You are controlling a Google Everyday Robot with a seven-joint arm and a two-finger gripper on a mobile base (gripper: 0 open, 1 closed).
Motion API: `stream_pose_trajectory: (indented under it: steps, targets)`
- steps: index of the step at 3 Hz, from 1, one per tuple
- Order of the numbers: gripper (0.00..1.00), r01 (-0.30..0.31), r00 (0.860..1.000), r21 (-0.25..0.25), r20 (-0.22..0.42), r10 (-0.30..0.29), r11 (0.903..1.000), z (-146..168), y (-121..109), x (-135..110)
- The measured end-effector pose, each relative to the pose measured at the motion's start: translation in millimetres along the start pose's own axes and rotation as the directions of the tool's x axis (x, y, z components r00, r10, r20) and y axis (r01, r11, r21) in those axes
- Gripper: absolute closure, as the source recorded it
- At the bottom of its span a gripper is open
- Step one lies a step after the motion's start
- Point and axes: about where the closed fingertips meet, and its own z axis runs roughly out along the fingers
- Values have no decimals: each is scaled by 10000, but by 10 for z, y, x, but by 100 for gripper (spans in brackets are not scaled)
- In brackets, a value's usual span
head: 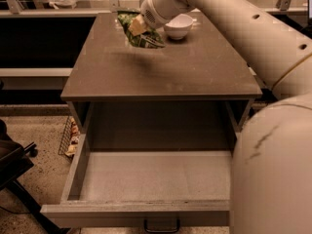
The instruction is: Pick green jalapeno chip bag from top drawer and place on counter
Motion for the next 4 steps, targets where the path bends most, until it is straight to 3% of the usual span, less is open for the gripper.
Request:
stream_pose_trajectory:
  steps: [1,4]
  targets:
    - [82,-57,9999,18,114,57,10000,27,-46,-31]
    - [13,-48,10000,-108,52,49,9999,114,2,-13]
